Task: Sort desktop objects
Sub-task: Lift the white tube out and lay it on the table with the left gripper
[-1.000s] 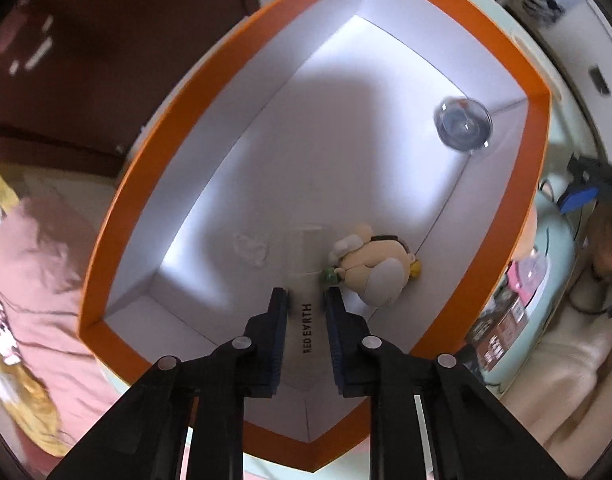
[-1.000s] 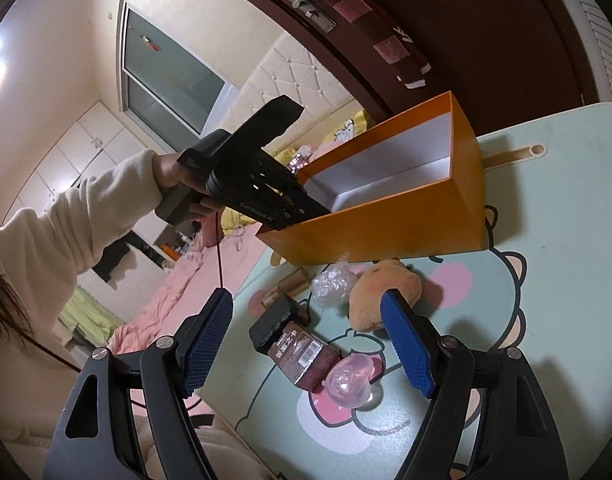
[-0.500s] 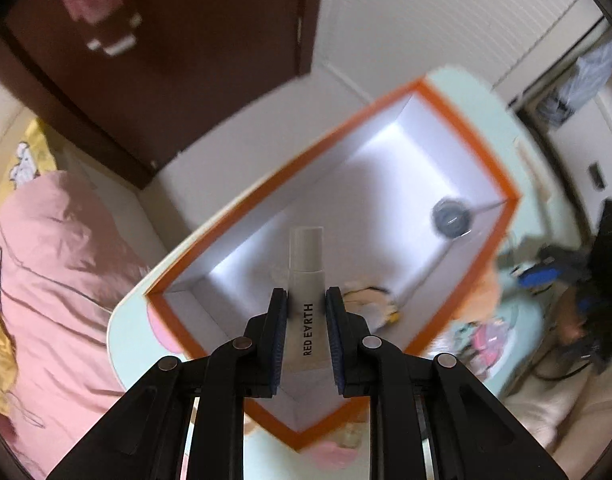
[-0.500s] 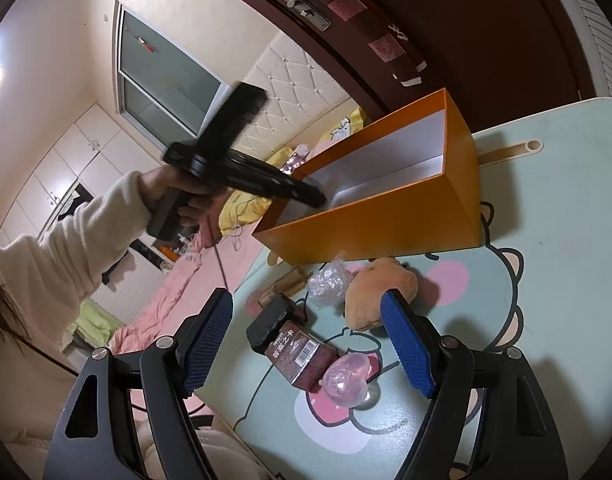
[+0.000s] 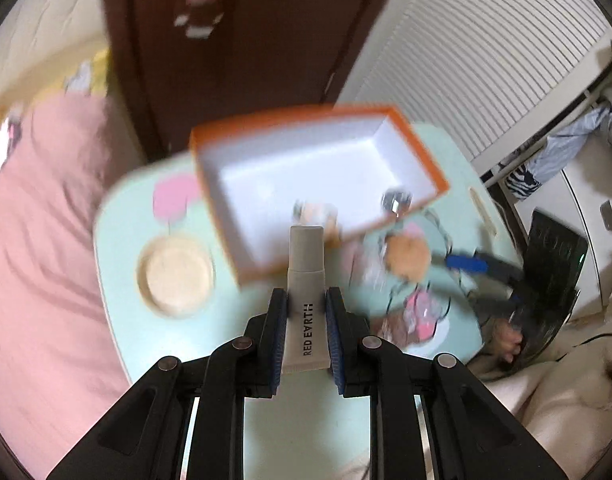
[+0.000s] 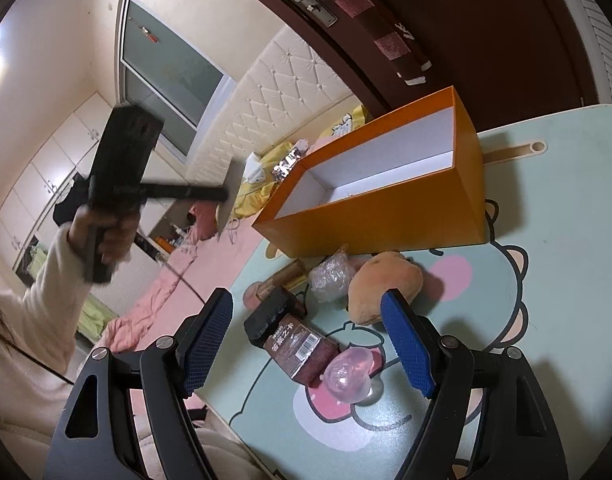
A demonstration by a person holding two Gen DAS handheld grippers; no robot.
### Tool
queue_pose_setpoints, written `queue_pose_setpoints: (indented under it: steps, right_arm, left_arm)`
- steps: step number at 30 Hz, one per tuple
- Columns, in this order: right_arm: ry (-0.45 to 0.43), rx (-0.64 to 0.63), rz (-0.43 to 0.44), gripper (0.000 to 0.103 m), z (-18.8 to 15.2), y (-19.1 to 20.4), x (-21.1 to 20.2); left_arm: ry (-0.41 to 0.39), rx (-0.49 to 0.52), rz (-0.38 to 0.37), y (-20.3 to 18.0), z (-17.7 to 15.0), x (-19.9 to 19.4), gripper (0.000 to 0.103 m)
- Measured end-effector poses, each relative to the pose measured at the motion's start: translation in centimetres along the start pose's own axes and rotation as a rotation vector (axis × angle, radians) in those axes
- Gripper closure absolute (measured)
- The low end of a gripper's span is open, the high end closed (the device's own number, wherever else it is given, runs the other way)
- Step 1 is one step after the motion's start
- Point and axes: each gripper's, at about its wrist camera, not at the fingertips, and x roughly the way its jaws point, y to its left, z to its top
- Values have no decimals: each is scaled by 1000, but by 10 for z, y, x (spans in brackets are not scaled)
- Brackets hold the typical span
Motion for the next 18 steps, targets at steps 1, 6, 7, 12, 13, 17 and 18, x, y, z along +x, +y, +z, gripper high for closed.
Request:
queue_pose_setpoints:
  steps: [1, 6, 7, 12, 13, 17, 18]
  right_arm:
    - [1, -3, -1, 26, 0, 1, 0]
    - [5, -32, -21, 26, -3, 6, 1]
    - [5, -36, -25, 26, -3, 7, 2]
    - [29, -51, -53, 26, -2, 15, 9]
    - [36, -57, -60, 26, 0, 17, 11]
    - [75, -85, -82, 26, 11, 28, 18]
    - [83, -96, -90, 26, 16, 31, 20]
  left_arm:
    - [2, -31, -2, 4, -13, 7, 85]
    - [-12, -126, -15, 14, -63, 32, 85]
    - [-22, -131, -17, 14, -69, 36, 85]
    - [-81, -134, -27, 7, -84, 47, 85]
    - [-92, -127, -25, 5, -84, 47, 85]
    - [-142, -81, 7, -2, -89, 45, 85]
    - [-160, -73, 15, -2, -91, 43, 85]
